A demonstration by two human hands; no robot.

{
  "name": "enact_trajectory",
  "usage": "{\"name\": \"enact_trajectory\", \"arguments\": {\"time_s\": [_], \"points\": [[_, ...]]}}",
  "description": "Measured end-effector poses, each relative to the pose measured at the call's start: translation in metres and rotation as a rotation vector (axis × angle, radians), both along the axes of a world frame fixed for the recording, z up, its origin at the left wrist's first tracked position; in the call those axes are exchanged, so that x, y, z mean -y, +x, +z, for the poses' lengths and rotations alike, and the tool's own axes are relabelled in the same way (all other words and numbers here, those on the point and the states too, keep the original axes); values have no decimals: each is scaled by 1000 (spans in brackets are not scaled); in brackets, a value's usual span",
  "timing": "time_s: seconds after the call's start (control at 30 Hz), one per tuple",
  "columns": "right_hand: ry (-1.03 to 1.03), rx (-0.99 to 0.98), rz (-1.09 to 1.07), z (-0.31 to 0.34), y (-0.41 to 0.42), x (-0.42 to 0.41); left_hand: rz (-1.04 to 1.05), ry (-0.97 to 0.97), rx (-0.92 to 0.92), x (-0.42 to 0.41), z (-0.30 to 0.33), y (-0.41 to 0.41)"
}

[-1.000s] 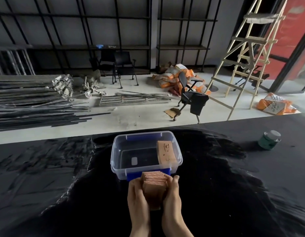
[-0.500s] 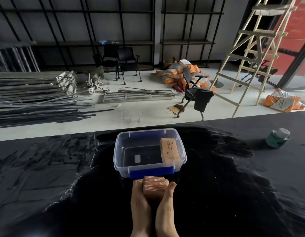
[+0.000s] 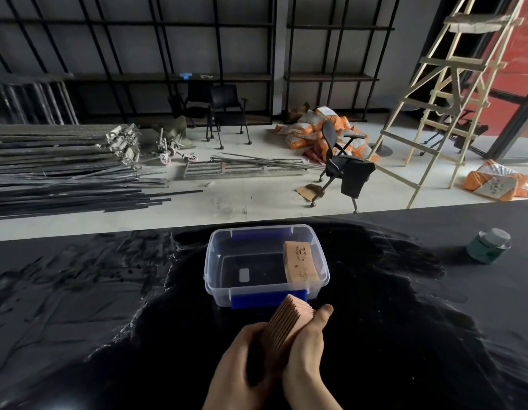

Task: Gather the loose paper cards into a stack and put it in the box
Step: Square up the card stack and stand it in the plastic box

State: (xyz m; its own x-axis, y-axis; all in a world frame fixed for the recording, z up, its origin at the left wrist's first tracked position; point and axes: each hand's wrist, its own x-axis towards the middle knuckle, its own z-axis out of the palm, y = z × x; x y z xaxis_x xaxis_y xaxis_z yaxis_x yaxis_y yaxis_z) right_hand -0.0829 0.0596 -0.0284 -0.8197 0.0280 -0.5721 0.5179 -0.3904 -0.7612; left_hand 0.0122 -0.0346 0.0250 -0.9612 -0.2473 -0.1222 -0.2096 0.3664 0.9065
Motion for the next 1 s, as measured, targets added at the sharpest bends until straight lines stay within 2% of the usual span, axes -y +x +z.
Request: {"name": "enact_trajectory", "arguments": {"time_s": [0.07,0.13,0.23,0.3,0.33,0.43,0.5,0.57,0.63,0.7,0.73,0.83,1.0], "points": [[26,35,32,5,4,-4,34,-157,-44,9,-11,-1],[81,-30,90,9,7,-14,-11,-269,-77,17,-11,2],[277,-395,106,12,4,-33,-133,-446,-98,35,-12,1],[348,-579,222,14,3,-34,-193,-521,-53,40,-11,-4],[377,-605,282,12,4,-32,-224,-538,-40,39,-10,-8],[433,-511,314,3,6,-27,-267,-548,7,37,-14,-15],[459,-501,312,-2,7,-30,-233,-479,5,34,-22,-11],[473,-558,314,-7,10,-31,-102,-201,-81,26,-35,0],[478,-599,293,-9,13,-26,174,173,-140,12,-41,4],[497,-596,268,-10,14,-22,449,391,-140,-5,-43,-4],[503,-588,257,-11,14,-22,539,404,-147,-12,-42,-11],[486,-561,243,-8,15,-22,704,279,-195,-27,-33,-24],[482,-617,221,-5,14,-21,713,200,-257,-20,-36,-34]]}}
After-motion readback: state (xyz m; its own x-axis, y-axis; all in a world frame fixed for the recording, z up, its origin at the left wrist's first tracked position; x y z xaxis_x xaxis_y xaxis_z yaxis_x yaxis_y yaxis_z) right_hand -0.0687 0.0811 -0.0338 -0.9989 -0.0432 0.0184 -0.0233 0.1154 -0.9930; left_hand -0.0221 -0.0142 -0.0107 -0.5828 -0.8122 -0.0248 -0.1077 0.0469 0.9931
